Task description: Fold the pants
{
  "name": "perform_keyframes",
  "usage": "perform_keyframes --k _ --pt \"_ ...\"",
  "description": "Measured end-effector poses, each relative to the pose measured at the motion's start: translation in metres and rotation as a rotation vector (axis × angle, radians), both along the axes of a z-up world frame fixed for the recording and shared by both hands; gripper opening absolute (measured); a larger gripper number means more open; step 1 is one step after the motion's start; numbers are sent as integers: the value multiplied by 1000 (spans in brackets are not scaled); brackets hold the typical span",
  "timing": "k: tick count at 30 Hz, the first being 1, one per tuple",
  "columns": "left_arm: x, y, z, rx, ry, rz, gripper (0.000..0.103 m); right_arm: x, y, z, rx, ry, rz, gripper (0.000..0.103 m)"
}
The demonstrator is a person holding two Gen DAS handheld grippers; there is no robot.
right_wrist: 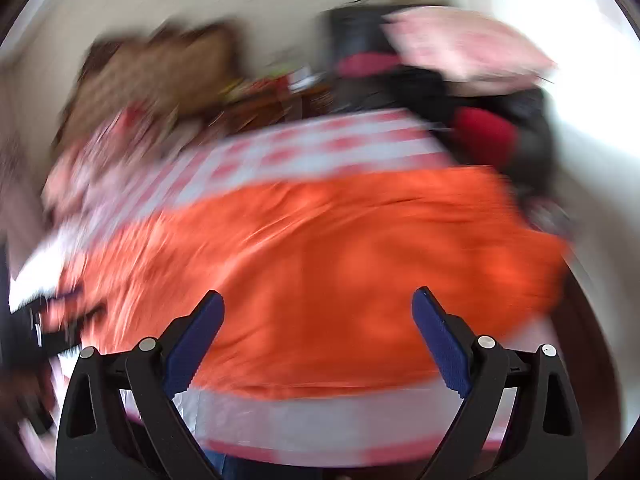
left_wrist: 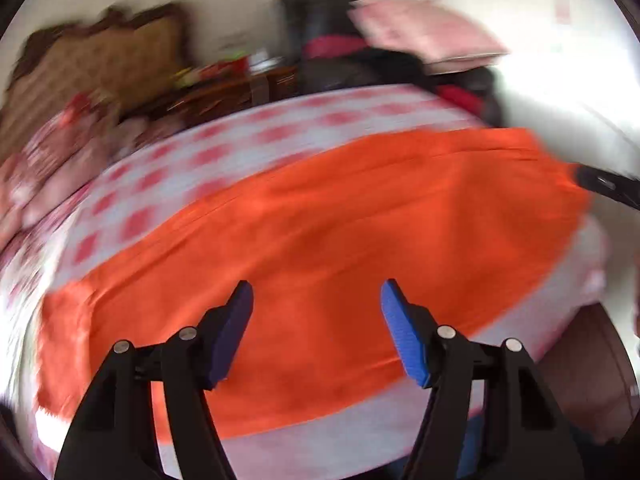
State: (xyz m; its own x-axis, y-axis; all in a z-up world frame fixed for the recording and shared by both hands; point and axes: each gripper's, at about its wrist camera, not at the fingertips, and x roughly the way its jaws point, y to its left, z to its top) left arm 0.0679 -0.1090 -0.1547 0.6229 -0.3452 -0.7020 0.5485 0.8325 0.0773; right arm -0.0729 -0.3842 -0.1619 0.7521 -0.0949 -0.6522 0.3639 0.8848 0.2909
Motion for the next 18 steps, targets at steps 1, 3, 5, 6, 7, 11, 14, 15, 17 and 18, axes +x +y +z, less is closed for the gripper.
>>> perform_keyframes --k 1,3,5,6,7,11,14,15,17,18 --pt "-9 -31 2 -16 -12 -108 66 -6 -27 -3 61 10 -82 89" --pt "-28 -90 2 -31 -35 -303 66 -21 -86 -18 221 33 -232 72" --pt "-50 -147 -4 -14 -73 -479 66 -30 -123 -32 342 38 -284 58" --pt "-55 -165 -9 0 -86 -529 66 -34 -134 -35 381 30 -291 56" --pt "-57 -183 -17 26 -90 -575 66 -36 -138 -36 408 17 -286 56" --pt "-36 -221 -47 111 6 -584 28 -44 -146 -41 506 -34 -257 56" --pt "-8 -205 -32 -38 130 -530 20 -47 -153 -51 599 -53 -257 56" --pt "-2 -202 -28 -55 132 -515 20 -46 -156 -53 618 -52 -253 56" --pt "6 -197 -24 -58 125 -508 19 -40 -160 -58 649 -31 -242 56" --pt "8 -197 -24 -69 139 -503 19 -33 -158 -61 653 -6 -221 56"
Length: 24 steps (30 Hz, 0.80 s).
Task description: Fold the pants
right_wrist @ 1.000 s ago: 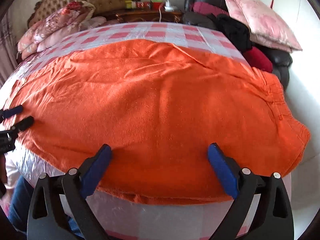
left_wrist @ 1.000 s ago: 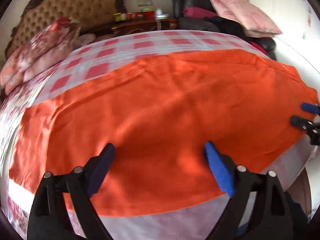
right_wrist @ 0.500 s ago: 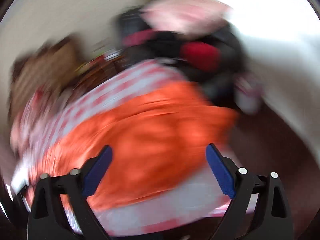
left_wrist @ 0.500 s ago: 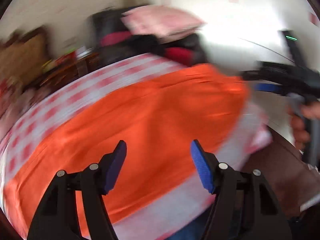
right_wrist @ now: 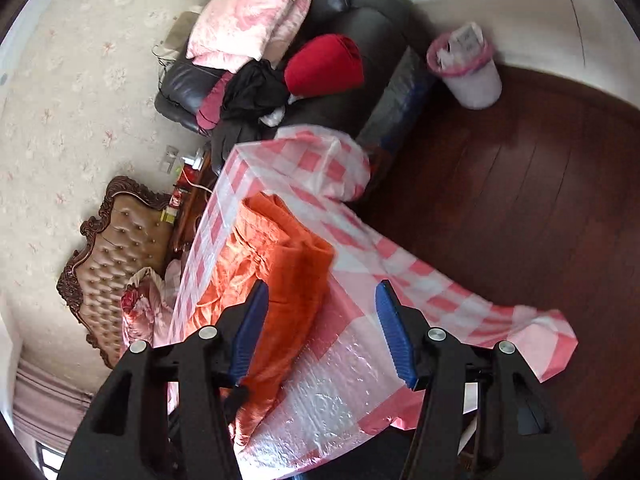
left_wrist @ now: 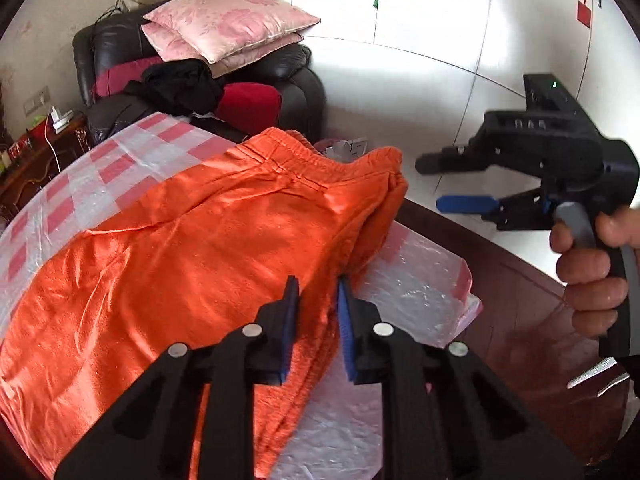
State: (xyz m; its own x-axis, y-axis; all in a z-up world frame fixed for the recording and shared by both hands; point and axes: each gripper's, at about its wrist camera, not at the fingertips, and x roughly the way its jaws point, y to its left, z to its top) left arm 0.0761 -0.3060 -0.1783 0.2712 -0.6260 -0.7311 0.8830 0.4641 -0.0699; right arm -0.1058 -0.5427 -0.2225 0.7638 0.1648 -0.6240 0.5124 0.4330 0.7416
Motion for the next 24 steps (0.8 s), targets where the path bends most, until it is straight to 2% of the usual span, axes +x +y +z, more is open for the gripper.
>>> perform_keyframes --k 3,5,7,10,11,12,15,19,20,21,22,24 --pt "5 2 1 -27 53 24 19 14 5 -1 -8 26 49 56" --pt "6 0 3 -46 108 24 25 21 4 -3 -1 27 72 56" --pt "5 1 1 -42 143 19 35 28 3 -4 -21 40 95 56" --pt "-3 -7 2 -25 100 -8 38 43 2 -1 -69 32 130 53" --pt "-8 -10 3 -23 85 -21 45 49 2 1 -83 37 142 45" --pt "-11 -14 4 -26 75 -39 48 56 2 2 -91 50 158 40" --pt "-22 -27 13 -32 34 -77 56 65 2 4 -87 38 175 39" --pt "-14 -58 8 0 23 -81 56 68 0 1 -70 27 185 38" --pt "-8 -67 3 24 33 -74 46 68 0 1 -68 25 187 37" --pt "-3 -73 0 46 35 -55 28 68 0 1 -81 29 185 31" --pt "3 -75 2 53 28 -17 10 68 -1 1 -93 46 180 12" --pt "13 -67 17 1 21 35 10 62 -3 0 -71 43 185 9"
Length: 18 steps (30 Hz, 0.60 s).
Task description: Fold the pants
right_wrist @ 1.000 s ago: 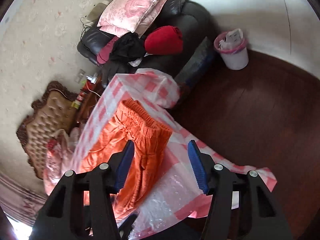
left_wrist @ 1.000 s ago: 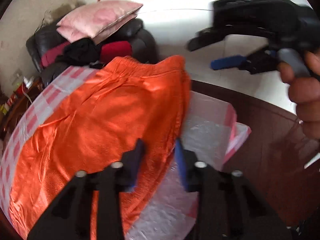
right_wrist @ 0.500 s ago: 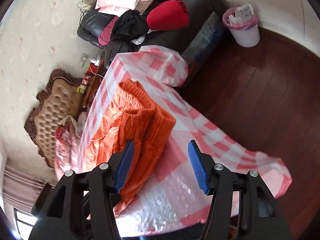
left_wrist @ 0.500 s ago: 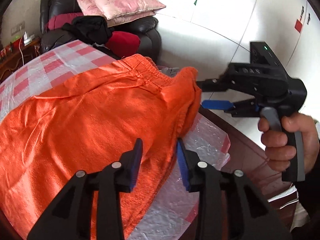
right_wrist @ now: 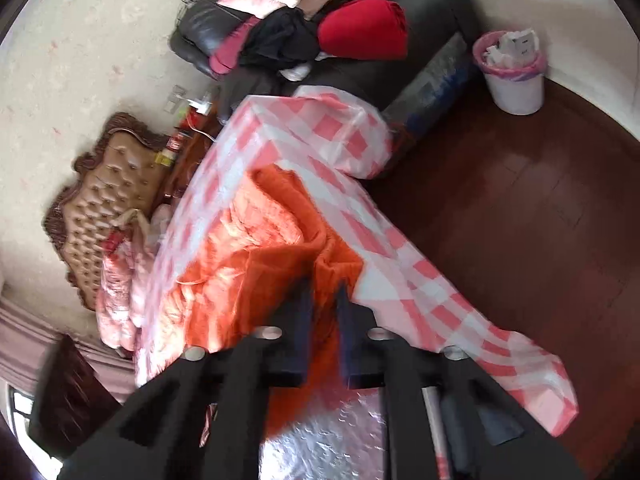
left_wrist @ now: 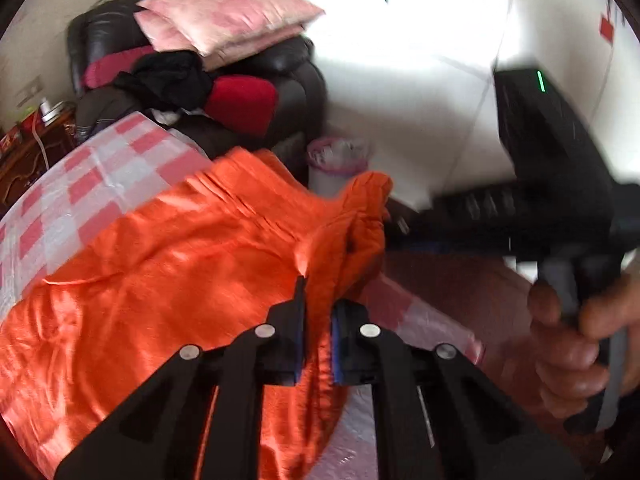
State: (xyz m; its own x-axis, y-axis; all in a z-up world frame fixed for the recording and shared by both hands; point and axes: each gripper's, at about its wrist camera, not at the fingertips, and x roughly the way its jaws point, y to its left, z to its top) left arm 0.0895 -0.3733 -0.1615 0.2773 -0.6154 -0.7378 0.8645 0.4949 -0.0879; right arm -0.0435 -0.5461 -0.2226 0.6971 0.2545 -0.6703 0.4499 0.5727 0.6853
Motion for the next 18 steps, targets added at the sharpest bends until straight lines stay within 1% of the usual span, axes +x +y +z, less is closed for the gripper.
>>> perform_keyframes --k 1,2,3,4,6,9,11,13,15,16,17,18 --pt "1 3 8 12 -66 24 10 -6 -1 2 -26 14 0 9" --pt "-1 3 15 36 -150 29 10 -10 -2 1 -21 16 3 9" --pt "-2 3 19 44 -186 24 9 -15 -3 -1 -7 18 6 9" --pt "-4 1 23 42 -197 9 9 -17 -2 -2 -5 21 10 9" --pt "-9 -4 22 44 -185 -26 9 -20 0 -3 -4 21 21 9" --pt "-35 -20 2 112 -227 -116 9 -28 -1 -2 29 8 16 9" --pt "-62 -27 -13 165 -311 -175 10 -31 -5 -2 51 1 10 9" --pt "-80 -32 -27 207 -371 -210 10 -32 -6 -5 47 11 13 9" --pt "-89 -34 -41 246 -439 -209 11 -30 -4 -9 43 23 16 9" --pt "-89 -36 -43 251 -451 -193 17 -30 -3 -10 36 27 14 9" --pt "-87 -37 -44 249 -441 -170 20 -29 -3 -10 35 26 12 9" --pt "-87 -37 -44 248 -436 -162 20 -29 -3 -9 34 29 10 9"
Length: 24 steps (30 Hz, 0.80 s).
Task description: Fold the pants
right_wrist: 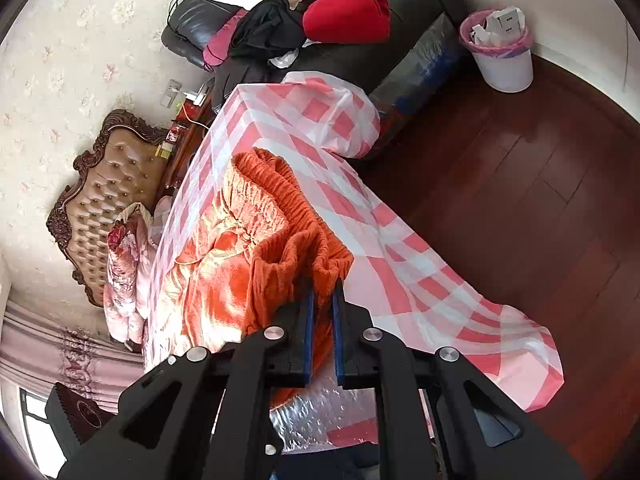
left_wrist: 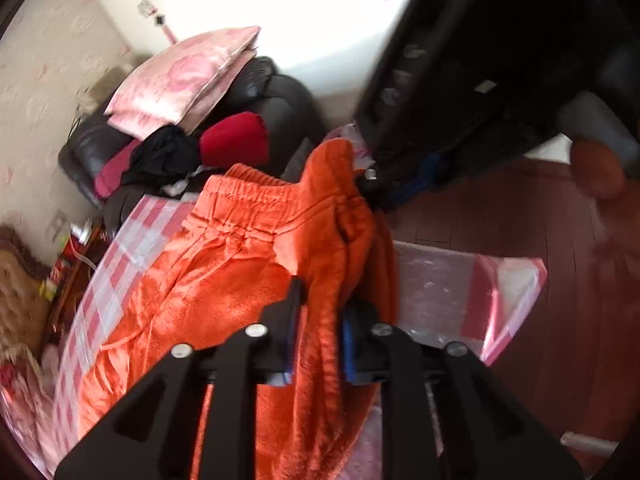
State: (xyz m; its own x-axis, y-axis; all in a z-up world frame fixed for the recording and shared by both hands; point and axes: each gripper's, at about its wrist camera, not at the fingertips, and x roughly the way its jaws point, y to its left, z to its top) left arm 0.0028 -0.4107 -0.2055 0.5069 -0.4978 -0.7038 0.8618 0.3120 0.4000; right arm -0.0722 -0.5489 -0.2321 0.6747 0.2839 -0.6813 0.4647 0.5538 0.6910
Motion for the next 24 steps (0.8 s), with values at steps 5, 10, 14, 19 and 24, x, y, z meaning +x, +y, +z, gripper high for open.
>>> perform_keyframes --k 5,10,14,19,24 --pt "16 8 25 -32 -242 127 10 -2 -1 -3 -10 15 -2 9" --pt "-14 -6 -5 83 -179 -41 11 -3 -4 -3 14 5 -9 9" --pt "-8 -11 -6 63 -106 -22 17 -16 -11 -5 63 3 -49 16" --pt "11 -1 2 -52 35 44 44 -31 -11 37 -158 -35 -70 21" --pt "38 47 26 -236 227 129 77 6 34 63 -270 -115 137 21"
